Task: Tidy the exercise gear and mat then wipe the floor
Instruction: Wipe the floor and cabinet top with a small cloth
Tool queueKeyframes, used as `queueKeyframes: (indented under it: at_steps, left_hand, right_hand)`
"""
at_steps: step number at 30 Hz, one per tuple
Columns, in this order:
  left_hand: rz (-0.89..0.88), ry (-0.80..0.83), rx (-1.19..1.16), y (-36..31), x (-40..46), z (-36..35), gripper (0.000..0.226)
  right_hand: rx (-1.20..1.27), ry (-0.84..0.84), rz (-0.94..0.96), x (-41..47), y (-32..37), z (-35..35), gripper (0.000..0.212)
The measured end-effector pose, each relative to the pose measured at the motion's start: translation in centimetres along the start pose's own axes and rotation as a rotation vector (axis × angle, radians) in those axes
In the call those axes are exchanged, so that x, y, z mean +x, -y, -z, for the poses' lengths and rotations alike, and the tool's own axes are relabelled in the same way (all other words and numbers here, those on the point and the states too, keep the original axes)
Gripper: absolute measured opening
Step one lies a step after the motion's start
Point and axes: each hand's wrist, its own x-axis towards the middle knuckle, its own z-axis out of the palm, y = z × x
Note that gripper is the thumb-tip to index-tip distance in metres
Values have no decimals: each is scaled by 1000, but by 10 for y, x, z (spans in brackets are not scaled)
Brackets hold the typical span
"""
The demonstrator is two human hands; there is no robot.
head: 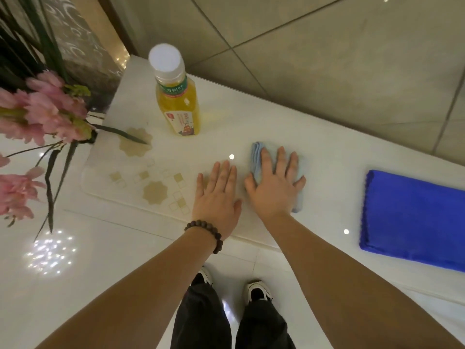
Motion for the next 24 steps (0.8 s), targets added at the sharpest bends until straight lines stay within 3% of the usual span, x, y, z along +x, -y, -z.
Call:
queueKeyframes:
  at_steps: [11,17,24]
  left_hand:
    - [250,-65,-94,9,-78,24,68]
    - [438,-142,-157,9,-141,38,67]
    - [741,-214,-265,28,-263,46,67]
  right_hand:
    - [124,-91,188,-15,-36,28,44]
    - [165,-155,481,-71,-19,52,52]
    - [140,-49,749,-143,43,72,58]
